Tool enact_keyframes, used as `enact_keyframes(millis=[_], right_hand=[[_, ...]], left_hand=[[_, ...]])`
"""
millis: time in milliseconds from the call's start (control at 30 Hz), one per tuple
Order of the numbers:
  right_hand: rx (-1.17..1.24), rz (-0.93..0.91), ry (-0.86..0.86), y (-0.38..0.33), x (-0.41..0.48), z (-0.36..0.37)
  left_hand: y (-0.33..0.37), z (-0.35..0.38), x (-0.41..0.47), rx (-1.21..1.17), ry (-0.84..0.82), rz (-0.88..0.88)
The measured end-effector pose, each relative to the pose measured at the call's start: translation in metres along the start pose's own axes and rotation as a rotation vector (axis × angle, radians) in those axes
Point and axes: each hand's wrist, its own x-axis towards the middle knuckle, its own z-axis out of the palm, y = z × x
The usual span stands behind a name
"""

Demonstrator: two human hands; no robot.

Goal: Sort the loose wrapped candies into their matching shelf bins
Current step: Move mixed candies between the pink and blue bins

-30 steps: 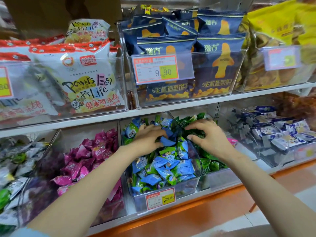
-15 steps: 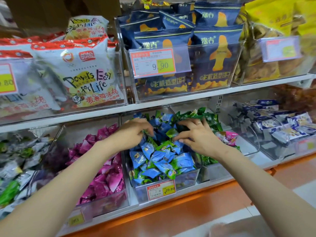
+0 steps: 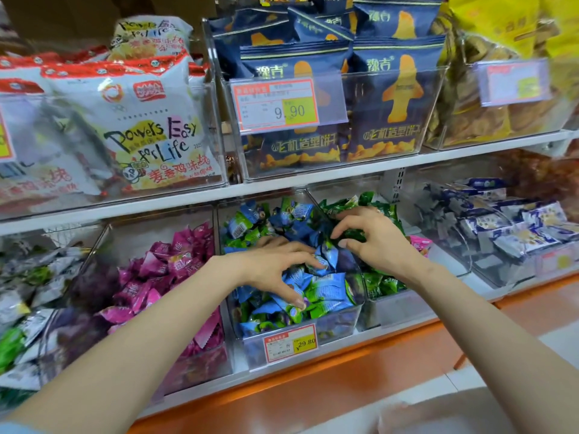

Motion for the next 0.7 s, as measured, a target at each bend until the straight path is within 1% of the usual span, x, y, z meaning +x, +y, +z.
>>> enact_keyframes(millis=[100,167,267,400,467,633,700], right_hand=[[-0.021,0.0,-0.021,0.0,-0.002,0.001],[-0.016,0.013,-0.046,-0.001,-0.004,0.001],[-0.021,0.014,-0.102,-0.003,-0.004,0.0],[-0.137,-0.08,-0.205,-0.007,-0.006,0.004],[-0.187,-0.115,-0.219,-0.01,-0.007,0.008],[-0.327,-0.1,-0.268,-0.009,-0.006,0.015],[-0.336,-0.092,-0.282,-0.009,-0.005,0.017]], left_hand=[[-0.008,-0.01,-0.005,0.104,0.062,-0.048],[-0.019,-0.017,-0.01,0.122,0.063,-0.103],[-0.029,-0.02,-0.018,0.105,0.077,-0.165],[-0.031,-0.016,-0.018,0.103,0.17,-0.209],[-0.032,-0.014,-0.016,0.085,0.201,-0.235],[-0.035,-0.016,-0.017,0.02,0.308,-0.322],[-0.036,-0.017,-0.018,-0.009,0.328,-0.352]])
